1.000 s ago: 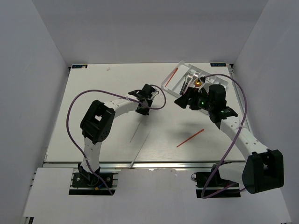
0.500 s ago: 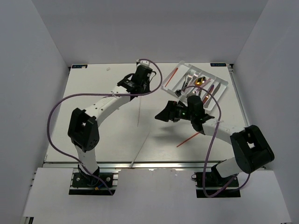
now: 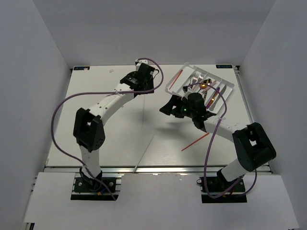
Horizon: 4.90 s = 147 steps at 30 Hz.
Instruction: Sort the eating utensils into containers
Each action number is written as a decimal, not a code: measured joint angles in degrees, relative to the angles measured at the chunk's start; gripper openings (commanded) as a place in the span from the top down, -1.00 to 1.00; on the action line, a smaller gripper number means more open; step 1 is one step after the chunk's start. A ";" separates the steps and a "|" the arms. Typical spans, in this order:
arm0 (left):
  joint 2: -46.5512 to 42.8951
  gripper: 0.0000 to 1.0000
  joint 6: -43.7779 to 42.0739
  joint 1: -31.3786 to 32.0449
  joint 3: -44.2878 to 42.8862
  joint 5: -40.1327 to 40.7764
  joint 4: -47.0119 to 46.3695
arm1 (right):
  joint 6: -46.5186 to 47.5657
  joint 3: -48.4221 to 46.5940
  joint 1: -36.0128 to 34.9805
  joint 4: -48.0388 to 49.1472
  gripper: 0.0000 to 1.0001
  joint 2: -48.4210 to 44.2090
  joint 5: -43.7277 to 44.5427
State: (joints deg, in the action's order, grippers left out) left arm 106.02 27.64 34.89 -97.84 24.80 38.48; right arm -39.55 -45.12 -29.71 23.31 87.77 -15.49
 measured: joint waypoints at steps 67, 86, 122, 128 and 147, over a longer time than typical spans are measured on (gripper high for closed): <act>24.68 1.00 -2.08 -8.41 -9.73 -15.76 2.16 | 4.81 3.67 6.82 -5.86 -0.61 0.15 -16.24; 21.92 1.00 -1.64 -8.41 -7.69 -17.09 0.83 | 3.04 -1.81 1.55 3.45 -0.60 15.52 -16.06; 12.09 -0.77 0.24 -8.31 -0.24 -21.57 -5.55 | -11.06 -21.33 -1.79 29.31 1.00 40.39 -17.49; 6.08 -0.96 0.20 -8.13 -0.15 -15.58 -3.82 | -11.87 -19.21 0.26 27.08 1.00 36.11 -16.96; -29.73 -0.96 -9.60 -8.13 39.08 -10.93 -4.92 | -13.60 -54.97 11.82 -17.38 1.00 40.94 13.16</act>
State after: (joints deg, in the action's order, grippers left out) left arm 76.29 18.04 26.76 -58.76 13.87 33.56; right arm -53.15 -100.09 -17.89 5.93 128.70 -2.33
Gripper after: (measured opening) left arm 0.979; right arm 0.038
